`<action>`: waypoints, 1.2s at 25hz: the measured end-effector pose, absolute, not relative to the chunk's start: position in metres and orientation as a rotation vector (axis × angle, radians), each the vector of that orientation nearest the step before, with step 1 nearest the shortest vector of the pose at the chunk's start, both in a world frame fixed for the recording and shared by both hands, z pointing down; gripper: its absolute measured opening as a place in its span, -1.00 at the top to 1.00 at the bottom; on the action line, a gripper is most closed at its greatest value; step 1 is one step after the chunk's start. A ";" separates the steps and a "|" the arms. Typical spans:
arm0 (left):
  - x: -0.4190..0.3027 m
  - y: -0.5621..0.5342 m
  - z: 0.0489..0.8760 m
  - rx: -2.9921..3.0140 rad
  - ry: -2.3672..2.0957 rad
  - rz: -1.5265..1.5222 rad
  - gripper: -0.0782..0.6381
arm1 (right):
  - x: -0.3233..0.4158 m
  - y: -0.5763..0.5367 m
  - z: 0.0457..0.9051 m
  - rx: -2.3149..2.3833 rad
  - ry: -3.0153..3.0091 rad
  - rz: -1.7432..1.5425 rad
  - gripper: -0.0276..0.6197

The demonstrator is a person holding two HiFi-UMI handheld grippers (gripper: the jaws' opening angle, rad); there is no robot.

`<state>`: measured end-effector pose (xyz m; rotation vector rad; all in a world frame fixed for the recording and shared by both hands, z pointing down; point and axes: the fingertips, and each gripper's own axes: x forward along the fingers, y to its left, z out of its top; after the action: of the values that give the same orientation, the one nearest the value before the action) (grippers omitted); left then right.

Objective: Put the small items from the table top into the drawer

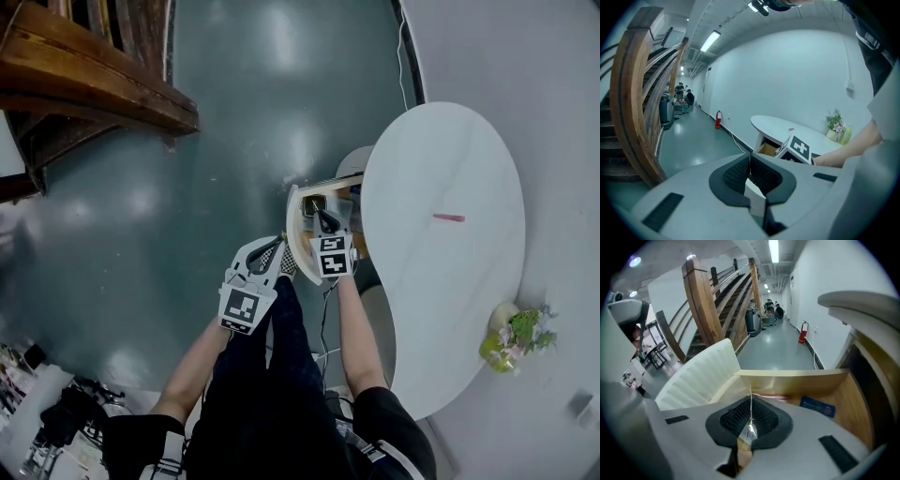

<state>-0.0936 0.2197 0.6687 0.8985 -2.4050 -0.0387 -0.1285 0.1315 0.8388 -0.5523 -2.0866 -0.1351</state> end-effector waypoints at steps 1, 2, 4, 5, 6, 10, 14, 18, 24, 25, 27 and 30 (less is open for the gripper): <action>-0.094 0.221 0.669 0.892 -2.407 -0.041 0.73 | -0.129 0.131 0.845 -0.552 -2.070 -0.137 0.81; -0.094 0.222 0.669 0.887 -2.409 -0.043 0.73 | -0.129 0.131 0.852 -0.551 -2.053 -0.139 0.81; -0.094 0.224 0.670 0.878 -2.408 -0.042 0.73 | -0.128 0.131 0.862 -0.550 -2.028 -0.142 0.81; -0.093 0.225 0.671 0.875 -2.408 -0.039 0.73 | -0.129 0.130 0.864 -0.549 -2.022 -0.146 0.81; -0.093 0.226 0.671 0.872 -2.406 -0.036 0.73 | -0.130 0.130 0.865 -0.549 -2.020 -0.149 0.81; -0.092 0.229 0.673 0.863 -2.405 -0.033 0.73 | -0.132 0.129 0.866 -0.544 -2.035 -0.143 0.81; -0.091 0.228 0.673 0.868 -2.402 -0.032 0.73 | -0.132 0.132 0.860 -0.559 -2.051 -0.129 0.70; -0.090 0.228 0.668 0.876 -2.406 -0.026 0.73 | -0.128 0.137 0.852 -0.582 -2.049 -0.124 0.59; -0.090 0.228 0.655 0.895 -2.421 -0.016 0.73 | -0.128 0.138 0.835 -0.567 -2.077 -0.123 0.59; -0.089 0.228 0.652 0.897 -2.423 -0.012 0.73 | -0.128 0.139 0.831 -0.562 -2.082 -0.126 0.59; -0.087 0.228 0.645 0.899 -2.429 -0.009 0.73 | -0.125 0.138 0.821 -0.550 -2.098 -0.127 0.59; -0.087 0.227 0.629 0.910 -2.447 0.005 0.73 | -0.127 0.137 0.798 -0.544 -2.140 -0.107 0.59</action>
<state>-0.0870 0.2272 0.6289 0.9103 -2.4466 0.0047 -0.1269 0.1367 0.7983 -0.5444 -2.1401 -0.1066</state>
